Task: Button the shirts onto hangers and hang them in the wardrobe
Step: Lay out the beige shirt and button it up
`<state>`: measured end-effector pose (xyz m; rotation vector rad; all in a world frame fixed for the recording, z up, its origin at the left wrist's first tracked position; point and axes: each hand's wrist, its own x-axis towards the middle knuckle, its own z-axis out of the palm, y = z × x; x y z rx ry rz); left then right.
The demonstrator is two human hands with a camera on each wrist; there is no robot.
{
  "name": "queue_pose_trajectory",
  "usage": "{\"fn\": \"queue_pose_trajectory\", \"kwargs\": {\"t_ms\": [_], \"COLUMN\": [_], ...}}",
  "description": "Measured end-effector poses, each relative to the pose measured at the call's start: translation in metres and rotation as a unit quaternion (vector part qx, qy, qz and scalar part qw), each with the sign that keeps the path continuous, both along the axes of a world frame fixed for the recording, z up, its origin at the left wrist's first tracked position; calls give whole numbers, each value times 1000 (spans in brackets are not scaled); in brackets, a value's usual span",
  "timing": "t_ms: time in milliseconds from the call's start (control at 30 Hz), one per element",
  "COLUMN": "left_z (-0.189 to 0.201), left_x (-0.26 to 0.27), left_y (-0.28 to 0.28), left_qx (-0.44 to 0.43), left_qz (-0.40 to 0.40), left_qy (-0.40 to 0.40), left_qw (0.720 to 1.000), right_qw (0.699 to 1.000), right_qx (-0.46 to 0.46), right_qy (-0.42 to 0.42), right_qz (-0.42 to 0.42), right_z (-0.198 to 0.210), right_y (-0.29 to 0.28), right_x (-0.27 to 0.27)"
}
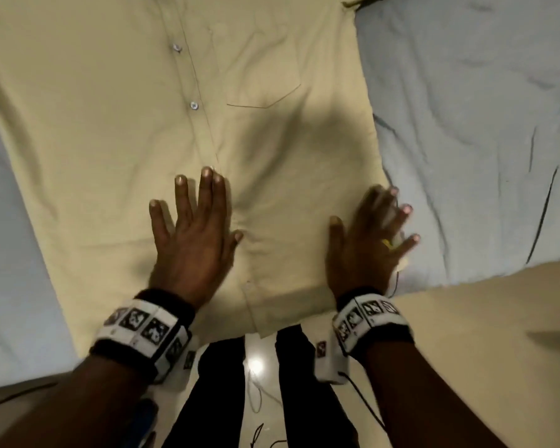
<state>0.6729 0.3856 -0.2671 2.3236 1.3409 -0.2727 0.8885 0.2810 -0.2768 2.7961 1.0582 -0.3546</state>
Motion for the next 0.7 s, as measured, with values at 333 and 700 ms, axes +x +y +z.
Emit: {"fn": "queue_pose_trajectory", "kwargs": {"t_ms": [333,700], "left_z": [-28,-38], "left_x": [-2,-1], "left_y": [61,68], "left_qx": [-44,-99], "left_qz": [-66,-75], "left_qy": [30,23], "left_qw": [996,992], "right_qw": [991,986], "right_qx": [-4,34], "right_qy": [81,80], "right_qz": [111,143], "right_z": [-27,-10], "right_y": [51,142], "right_x": [-7,-42]}}
